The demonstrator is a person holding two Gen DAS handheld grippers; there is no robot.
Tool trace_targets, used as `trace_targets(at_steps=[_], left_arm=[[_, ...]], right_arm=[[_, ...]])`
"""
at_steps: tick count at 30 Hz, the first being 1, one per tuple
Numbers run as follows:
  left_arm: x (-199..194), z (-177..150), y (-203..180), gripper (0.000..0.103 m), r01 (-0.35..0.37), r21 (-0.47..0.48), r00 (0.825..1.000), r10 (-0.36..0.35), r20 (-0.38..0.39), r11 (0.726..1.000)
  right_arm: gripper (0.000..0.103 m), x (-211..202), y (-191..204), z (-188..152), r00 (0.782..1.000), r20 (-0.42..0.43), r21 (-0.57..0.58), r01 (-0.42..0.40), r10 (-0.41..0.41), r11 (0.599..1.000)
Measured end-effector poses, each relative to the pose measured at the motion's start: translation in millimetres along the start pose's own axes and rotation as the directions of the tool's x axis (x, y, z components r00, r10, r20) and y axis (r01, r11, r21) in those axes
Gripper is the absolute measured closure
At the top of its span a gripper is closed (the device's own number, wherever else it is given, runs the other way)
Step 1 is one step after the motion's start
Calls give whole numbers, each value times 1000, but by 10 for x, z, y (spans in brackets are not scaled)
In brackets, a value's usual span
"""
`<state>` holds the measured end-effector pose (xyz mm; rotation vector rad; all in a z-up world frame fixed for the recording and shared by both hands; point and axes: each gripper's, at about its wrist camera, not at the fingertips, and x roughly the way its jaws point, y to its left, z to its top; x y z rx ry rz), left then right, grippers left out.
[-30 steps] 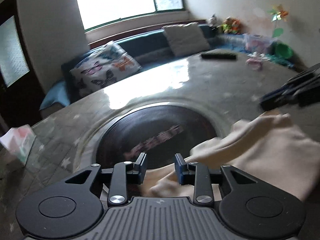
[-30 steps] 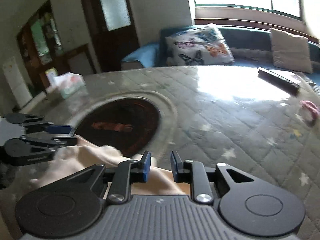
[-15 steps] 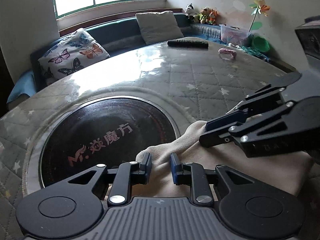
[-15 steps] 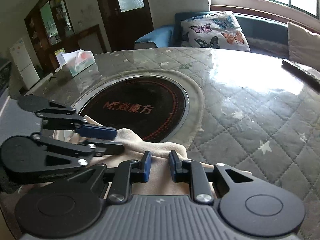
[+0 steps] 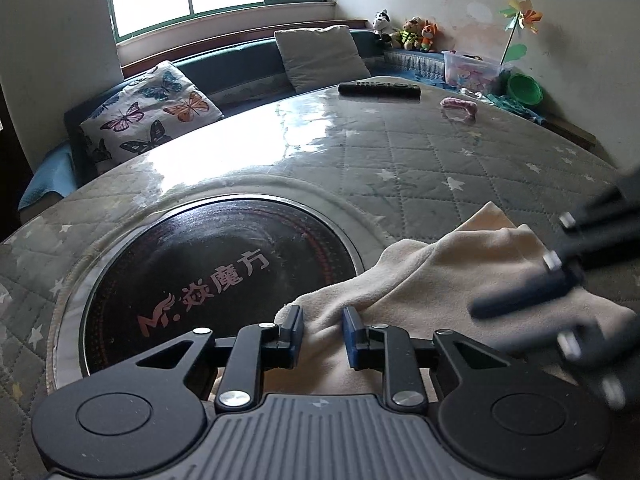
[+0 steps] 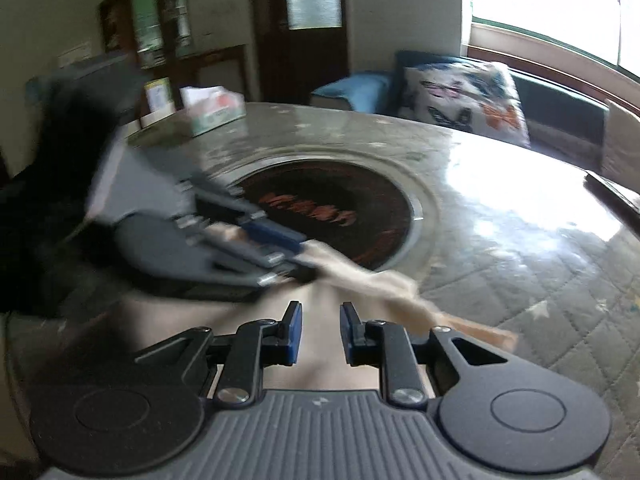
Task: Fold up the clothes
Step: 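Lay the folded hem down and open both grippers, then withdraw both grippers from the folded sweatshirt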
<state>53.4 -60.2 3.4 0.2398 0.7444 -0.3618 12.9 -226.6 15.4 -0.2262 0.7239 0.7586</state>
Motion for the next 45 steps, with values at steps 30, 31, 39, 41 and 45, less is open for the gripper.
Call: trace_targets(at_steps=[30,31,39,41,45], left_arm=[[-499,-182,-51,57,-100,-25,991,102,86,995],[-566,-220,-45,55,-109,-28,990,111,92,994],[-911,-559,60,28,-218,-99,972,225,69,971],[-947,-635,104,26,-242,-128,967,250,49,962],[-971,-770,192,24,-266,-165,962,271,13,950]], right_arm=[[81,-538,-260,-551,995,24,208,86,-92,974],[81,-509,-288,-575,996,15,221,84,-90,972],[64,-516,-311,-382,993,67,190,80,-94,978],[61,-458,-333,-296,993,79,192,70,-87,979],[56,-265,-408,-182,995,69,208,56,-72,976]])
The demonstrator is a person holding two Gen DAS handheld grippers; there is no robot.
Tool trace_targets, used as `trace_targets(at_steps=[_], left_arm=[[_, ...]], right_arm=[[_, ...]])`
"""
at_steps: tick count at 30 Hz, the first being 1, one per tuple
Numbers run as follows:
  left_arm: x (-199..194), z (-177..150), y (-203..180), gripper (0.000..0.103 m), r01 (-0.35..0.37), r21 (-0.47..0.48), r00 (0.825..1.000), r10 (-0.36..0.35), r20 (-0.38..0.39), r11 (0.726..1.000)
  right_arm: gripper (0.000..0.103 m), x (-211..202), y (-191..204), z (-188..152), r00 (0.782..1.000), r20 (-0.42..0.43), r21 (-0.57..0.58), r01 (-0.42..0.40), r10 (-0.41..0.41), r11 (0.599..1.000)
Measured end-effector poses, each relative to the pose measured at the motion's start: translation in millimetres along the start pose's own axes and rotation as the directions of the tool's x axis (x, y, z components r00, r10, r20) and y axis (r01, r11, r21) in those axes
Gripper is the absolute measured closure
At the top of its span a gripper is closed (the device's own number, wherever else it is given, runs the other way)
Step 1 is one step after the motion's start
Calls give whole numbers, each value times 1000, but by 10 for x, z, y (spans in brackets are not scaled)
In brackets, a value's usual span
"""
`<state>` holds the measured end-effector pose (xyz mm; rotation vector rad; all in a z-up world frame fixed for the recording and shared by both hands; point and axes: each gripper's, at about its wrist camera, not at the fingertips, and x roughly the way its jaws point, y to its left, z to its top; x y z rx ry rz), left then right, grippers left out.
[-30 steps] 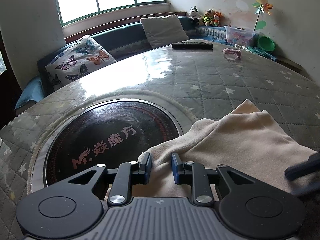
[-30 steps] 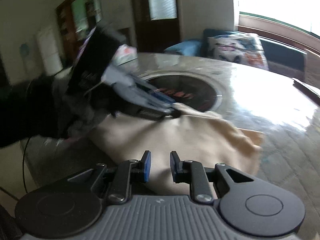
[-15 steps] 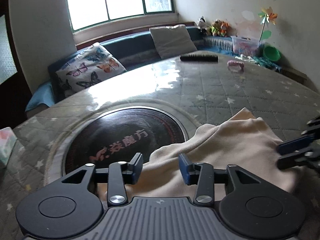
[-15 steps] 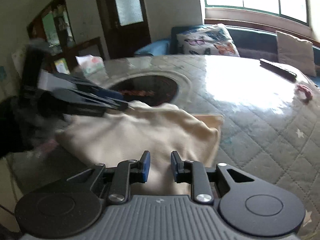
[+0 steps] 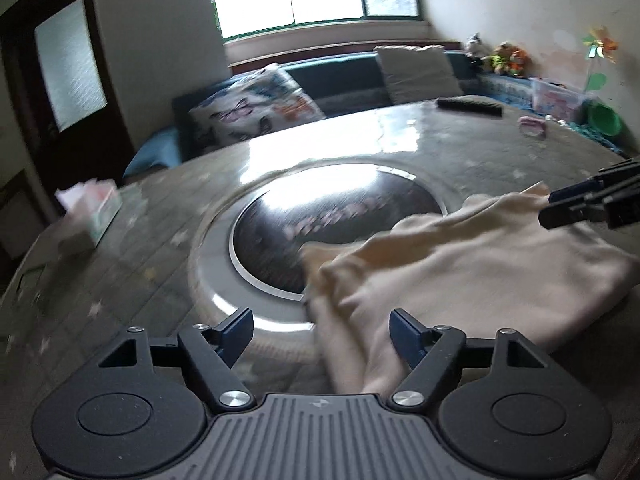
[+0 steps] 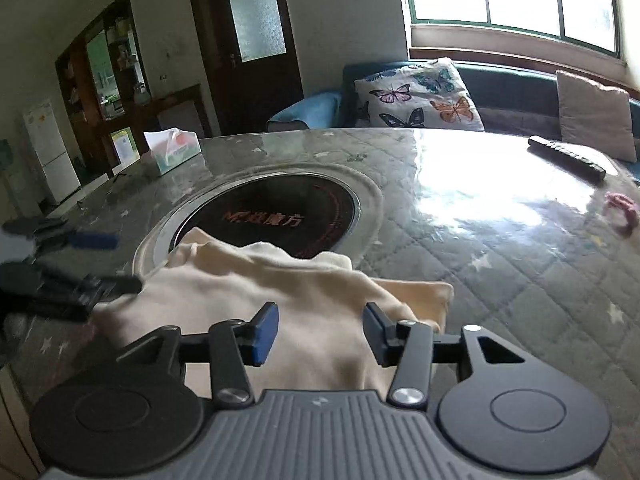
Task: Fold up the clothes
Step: 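Withdraw both grippers from the folded sweatshirt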
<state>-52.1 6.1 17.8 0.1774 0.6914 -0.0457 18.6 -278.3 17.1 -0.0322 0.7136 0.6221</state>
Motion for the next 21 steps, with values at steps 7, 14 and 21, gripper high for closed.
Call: trace_targets(at_steps=[7,14,21], left_arm=[[76,-170,145,22,-57,-22,997,56,-51,998],[-36,-94,192,15,-39,-69,999,38,-14,997],[95,-57,96,13,-18,-62,1000,17,-18,998]], right_arm=[[56,306,-59,-8,998,-58,19,7,-6,1000],[54,252,40,105,1000,-28,-15,2,-3,1000],[53,467,86,201,999,-46,-20,11,-12,1000]])
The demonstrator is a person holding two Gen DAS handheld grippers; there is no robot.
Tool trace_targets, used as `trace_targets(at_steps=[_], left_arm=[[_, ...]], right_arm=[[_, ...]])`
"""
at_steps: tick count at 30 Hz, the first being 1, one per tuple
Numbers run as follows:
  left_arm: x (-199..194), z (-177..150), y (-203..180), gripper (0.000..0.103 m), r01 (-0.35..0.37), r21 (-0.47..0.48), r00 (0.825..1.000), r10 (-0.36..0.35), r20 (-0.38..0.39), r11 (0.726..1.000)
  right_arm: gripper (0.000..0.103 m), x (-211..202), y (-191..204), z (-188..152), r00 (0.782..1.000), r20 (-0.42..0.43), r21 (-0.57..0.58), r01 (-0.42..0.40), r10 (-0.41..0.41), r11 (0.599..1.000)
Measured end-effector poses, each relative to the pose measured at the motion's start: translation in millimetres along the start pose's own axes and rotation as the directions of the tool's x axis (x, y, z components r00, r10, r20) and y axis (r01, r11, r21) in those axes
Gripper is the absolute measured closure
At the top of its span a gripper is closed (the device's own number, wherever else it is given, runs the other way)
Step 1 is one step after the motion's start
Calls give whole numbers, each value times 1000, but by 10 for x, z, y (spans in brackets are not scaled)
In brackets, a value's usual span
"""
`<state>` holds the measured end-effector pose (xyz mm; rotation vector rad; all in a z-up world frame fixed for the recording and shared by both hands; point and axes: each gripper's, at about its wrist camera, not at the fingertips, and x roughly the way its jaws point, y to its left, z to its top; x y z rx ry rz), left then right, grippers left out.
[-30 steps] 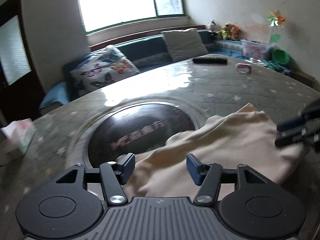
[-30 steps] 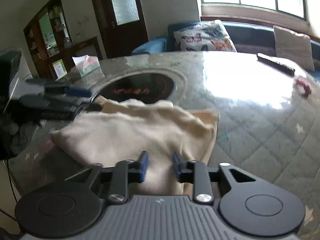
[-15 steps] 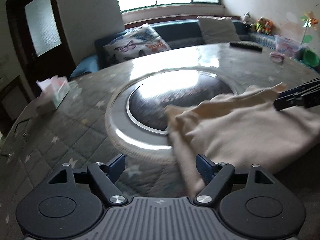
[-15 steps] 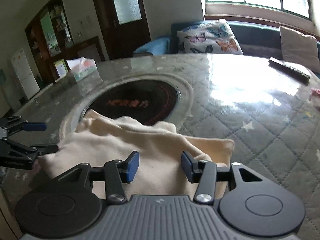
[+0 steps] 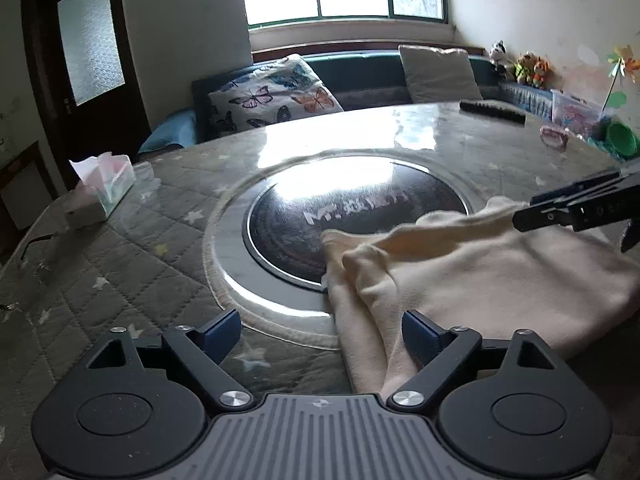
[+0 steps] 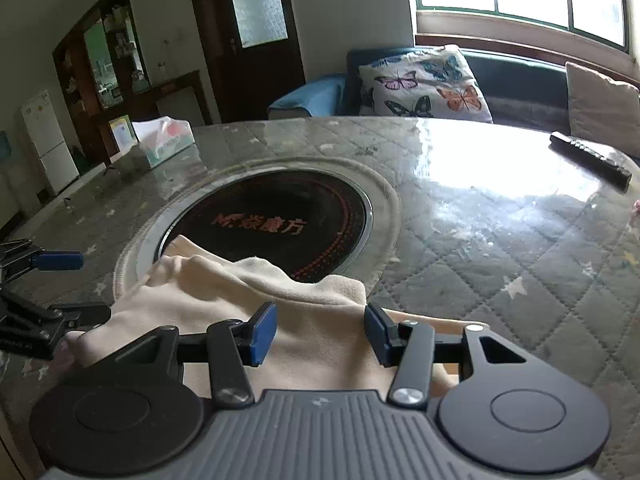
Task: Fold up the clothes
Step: 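Withdraw both grippers from the folded sweatshirt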
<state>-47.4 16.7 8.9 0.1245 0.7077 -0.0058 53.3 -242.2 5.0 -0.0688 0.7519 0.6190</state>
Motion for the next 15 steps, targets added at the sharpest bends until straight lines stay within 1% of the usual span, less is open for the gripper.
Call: trace_targets(at_steps=[4,6,8,11,14,15], left_arm=[[51,-4,15,12,-3,0,1000,3,-4,1000],[41,2,22,13,-11,3,1000,11,-3,1000],[20,7,34,13,-15,0,1000,15,-3,1000],[-49,29,41,12,-10,-13,1000,10,16,1000],[-85,56,-4,8,1,-7,1000,-1,29,1000],[-88,63,-25,8,6,-1,999,-6,32,1000]], right_arm=[[52,55,9,0,1000,-9,-23,13,-13,1000],[52,7,11,3,1000,-3,-27,12,-12,1000],[52,-95,18,-15,1000,8,-26,2,-1,1000],[49,-275,49,-96,1000,18,-33,-14,15,999],[45,-503,82,-258,999,19,-31,-33,34,999],[42,-563,83,-311,999,20,-22,-39,40,999]])
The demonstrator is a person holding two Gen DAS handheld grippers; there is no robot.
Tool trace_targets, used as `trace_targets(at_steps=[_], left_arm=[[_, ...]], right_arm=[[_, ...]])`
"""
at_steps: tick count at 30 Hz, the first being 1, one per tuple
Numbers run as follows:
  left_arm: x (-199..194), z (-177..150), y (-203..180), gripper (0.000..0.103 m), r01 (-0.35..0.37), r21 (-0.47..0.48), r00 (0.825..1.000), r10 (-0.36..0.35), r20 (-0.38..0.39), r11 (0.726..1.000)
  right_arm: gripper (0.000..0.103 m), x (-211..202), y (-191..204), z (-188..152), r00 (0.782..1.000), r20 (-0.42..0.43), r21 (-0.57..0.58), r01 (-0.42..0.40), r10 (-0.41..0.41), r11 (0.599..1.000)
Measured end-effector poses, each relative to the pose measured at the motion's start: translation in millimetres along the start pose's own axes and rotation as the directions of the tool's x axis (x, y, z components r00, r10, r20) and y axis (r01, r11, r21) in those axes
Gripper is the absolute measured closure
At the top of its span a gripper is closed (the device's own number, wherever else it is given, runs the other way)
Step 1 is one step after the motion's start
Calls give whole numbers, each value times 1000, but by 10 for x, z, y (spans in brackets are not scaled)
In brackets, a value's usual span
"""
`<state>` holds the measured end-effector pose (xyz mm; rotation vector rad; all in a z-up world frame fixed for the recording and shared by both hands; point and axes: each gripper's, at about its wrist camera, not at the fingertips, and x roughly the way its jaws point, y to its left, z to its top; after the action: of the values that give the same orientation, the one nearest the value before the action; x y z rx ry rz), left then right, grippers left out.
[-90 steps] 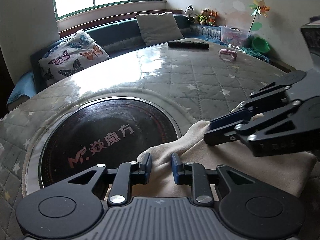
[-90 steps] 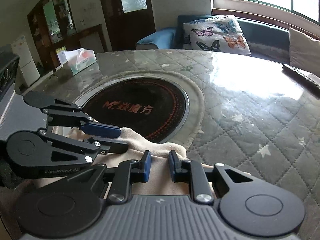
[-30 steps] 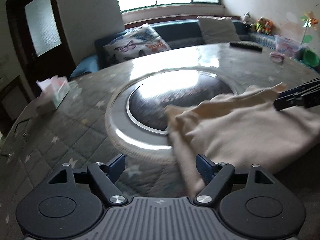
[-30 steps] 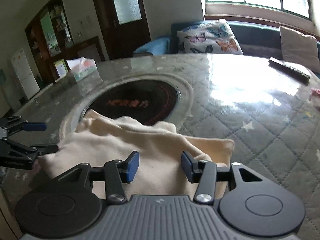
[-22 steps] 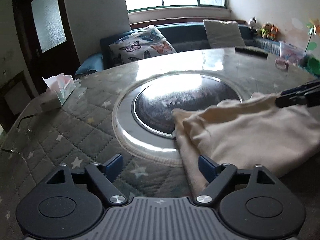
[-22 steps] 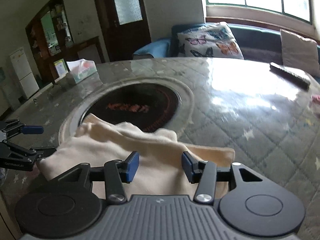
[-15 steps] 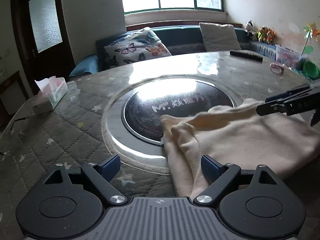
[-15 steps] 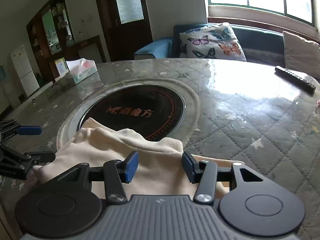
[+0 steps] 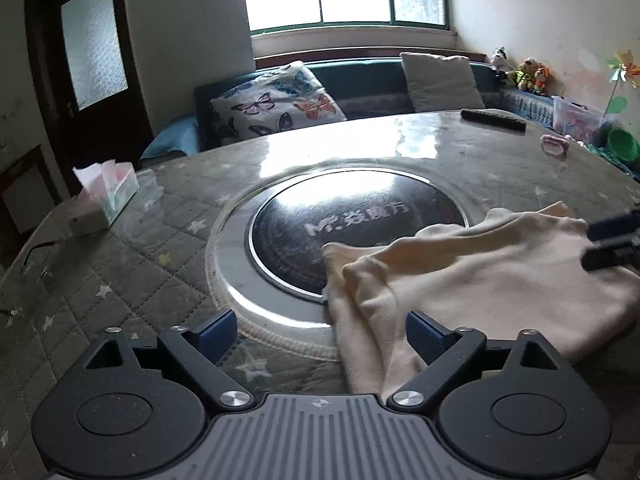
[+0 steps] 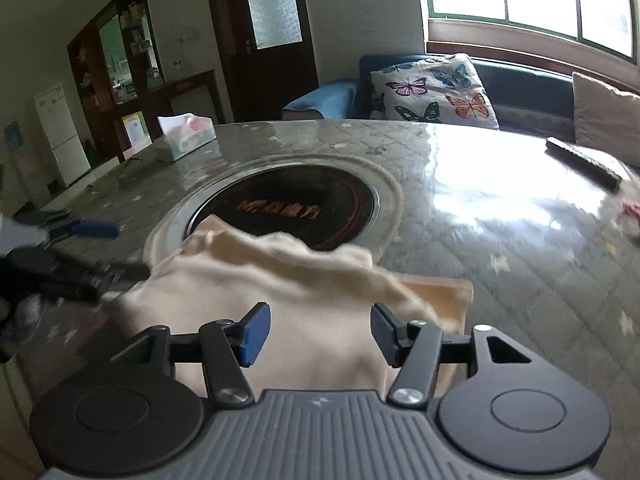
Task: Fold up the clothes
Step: 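Withdraw both grippers from the folded sweatshirt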
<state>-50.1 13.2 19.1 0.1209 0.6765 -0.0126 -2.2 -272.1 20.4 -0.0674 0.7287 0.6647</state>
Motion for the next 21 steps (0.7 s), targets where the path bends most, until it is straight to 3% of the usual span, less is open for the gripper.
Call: trace_targets(at_steps=[8,14,21], left_arm=[[67,-27,-94,7,7,9,1000,-7,-24,1000],[94,-65,-76,7,-17,18,999,18,-40,1000],[79,-73,-66,7,-17,17,999,18,-40,1000]], right_arm=[[37,-273,30,-299,1000,17,32,-17,17,999],[37,-240,10,-431,999,-3,30,-33,33,999],[37,-340,91,-351,999,23,-2,-50,50,999]])
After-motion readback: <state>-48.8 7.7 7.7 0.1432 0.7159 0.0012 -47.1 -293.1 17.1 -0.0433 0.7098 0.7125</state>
